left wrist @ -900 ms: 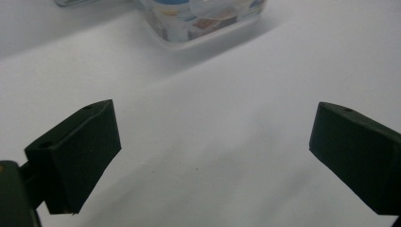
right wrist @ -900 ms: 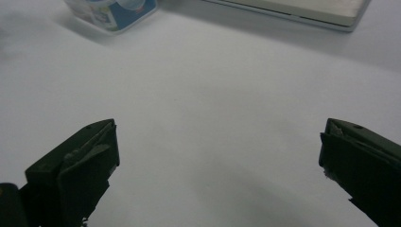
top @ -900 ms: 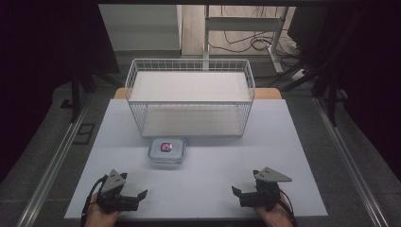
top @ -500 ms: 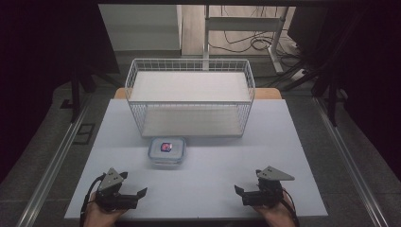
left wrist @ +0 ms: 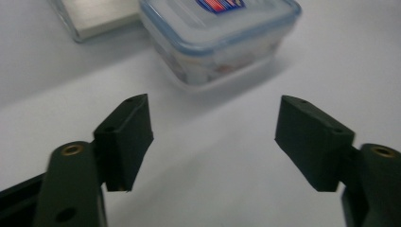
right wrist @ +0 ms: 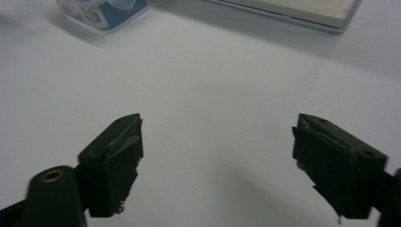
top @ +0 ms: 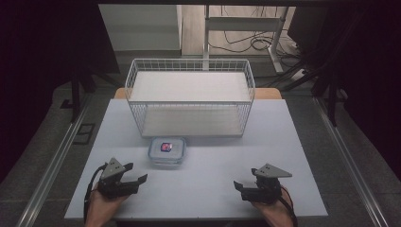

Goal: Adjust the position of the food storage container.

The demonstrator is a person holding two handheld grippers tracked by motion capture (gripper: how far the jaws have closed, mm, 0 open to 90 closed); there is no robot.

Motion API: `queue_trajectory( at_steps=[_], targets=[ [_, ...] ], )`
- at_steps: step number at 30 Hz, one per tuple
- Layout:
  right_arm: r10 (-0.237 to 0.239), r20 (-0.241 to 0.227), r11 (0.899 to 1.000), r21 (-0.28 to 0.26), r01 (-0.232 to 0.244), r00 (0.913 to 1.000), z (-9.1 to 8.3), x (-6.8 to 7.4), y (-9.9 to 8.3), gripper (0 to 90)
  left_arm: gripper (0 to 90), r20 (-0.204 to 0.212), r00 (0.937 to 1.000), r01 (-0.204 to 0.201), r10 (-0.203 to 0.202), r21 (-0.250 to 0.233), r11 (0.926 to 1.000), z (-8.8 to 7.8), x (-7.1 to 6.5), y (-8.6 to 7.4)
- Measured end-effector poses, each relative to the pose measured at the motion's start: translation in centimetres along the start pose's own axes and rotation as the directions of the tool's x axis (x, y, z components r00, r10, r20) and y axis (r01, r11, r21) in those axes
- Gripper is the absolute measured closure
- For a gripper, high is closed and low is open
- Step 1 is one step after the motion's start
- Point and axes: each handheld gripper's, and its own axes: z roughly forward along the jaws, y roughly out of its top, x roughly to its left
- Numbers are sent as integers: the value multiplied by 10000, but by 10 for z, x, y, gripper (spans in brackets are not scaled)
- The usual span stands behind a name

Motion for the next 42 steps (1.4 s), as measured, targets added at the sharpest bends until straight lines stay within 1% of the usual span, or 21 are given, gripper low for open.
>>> queue_trajectory(
  at_steps=[1, 3, 5, 6, 7, 8, 10, 11, 14, 15, 16, 17, 19, 21, 23, 30, 36, 37, 40, 41, 42],
  targets=[
    [-60, 10, 10000, 33, 59, 10000, 0, 0, 1, 204, 332, -110, 9998, 152, -153, -108, 9998, 3, 5, 4],
    [-191, 91, 9998, 78, 191, 9998, 2, 0, 3, 247, 408, -257, 9996, 135, -138, -147, 9998, 6, 11, 10],
    [-275, 85, 9996, 73, 274, 9996, 3, 1, 5, 297, 495, -266, 9995, 157, -161, -135, 9998, 8, 14, 13],
    [-275, 85, 9996, 73, 274, 9996, 3, 1, 5, 297, 495, -232, 9995, 204, -209, -181, 9996, 11, 17, 17],
    [-350, 58, 9994, 64, 350, 9994, 3, 2, 7, 321, 534, -165, 9996, 205, -208, -146, 9997, 14, 20, 20],
    [-489, -10, 9988, 70, 489, 9988, 5, 3, 10, 378, 632, -141, 9998, 146, -146, -53, 9999, 20, 24, 25],
    [-528, -72, 9986, 68, 529, 9986, 5, 4, 11, 404, 727, -116, 9999, 73, -72, 36, 10000, 25, 26, 29],
    [-589, -264, 9982, 127, 592, 9979, 8, 4, 15, 454, 785, -223, 9998, -5, 9, 206, 9998, 33, 31, 36],
    [-633, -397, 9979, 127, 639, 9972, 9, 4, 18, 505, 880, -238, 9997, -76, 82, 263, 9996, 42, 35, 41],
    [-720, -413, 9973, 95, 724, 9966, 11, 3, 21, 546, 896, -222, 9997, -121, 127, 308, 9995, 54, 39, 45],
    [-766, -426, 9970, 85, 770, 9961, 12, 3, 22, 556, 897, -222, 9997, -121, 127, 308, 9995, 54, 39, 45],
    [-791, -425, 9968, 110, 797, 9960, 13, 2, 23, 561, 898, -172, 9996, 211, -208, 157, 9997, 63, 44, 46],
    [-844, -352, 9963, 141, 849, 9958, 16, 0, 26, 584, 898, -229, 9993, 290, -285, 220, 9993, 66, 46, 46],
    [-847, -379, 9962, 162, 853, 9957, 17, -1, 28, 597, 898, -435, 9988, 235, -218, 392, 9990, 71, 48, 46],
    [-824, -442, 9963, 192, 833, 9956, 21, -2, 33, 621, 899, -518, 9981, 353, -328, 482, 9982, 75, 49, 45],
    [-807, -608, 9960, 324, 827, 9949, 32, -2, 42, 684, 899, -422, 9981, 469, -449, 481, 9977, 76, 47, 46],
    [-608, -744, 9970, 431, 641, 9954, 46, -4, 51, 712, 899, -79, 9998, 172, -167, 608, 9980, 82, 33, 49],
    [-519, -768, 9977, 395, 550, 9957, 49, -5, 54, 715, 899, 56, 10000, -2, -2, 629, 9980, 84, 26, 51],
    [-440, -807, 9983, 353, 470, 9958, 52, -5, 56, 715, 898, 252, 9997, -32, 16, 637, 9980, 87, 21, 52],
    [-430, -841, 9984, 328, 459, 9955, 57, -4, 60, 712, 898, 382, 9991, -184, 160, 630, 9978, 90, 12, 54],
    [-439, -860, 9984, 331, 469, 9953, 58, -4, 61, 709, 899, 404, 9989, -284, 258, 645, 9975, 90, 10, 54]
  ],
)
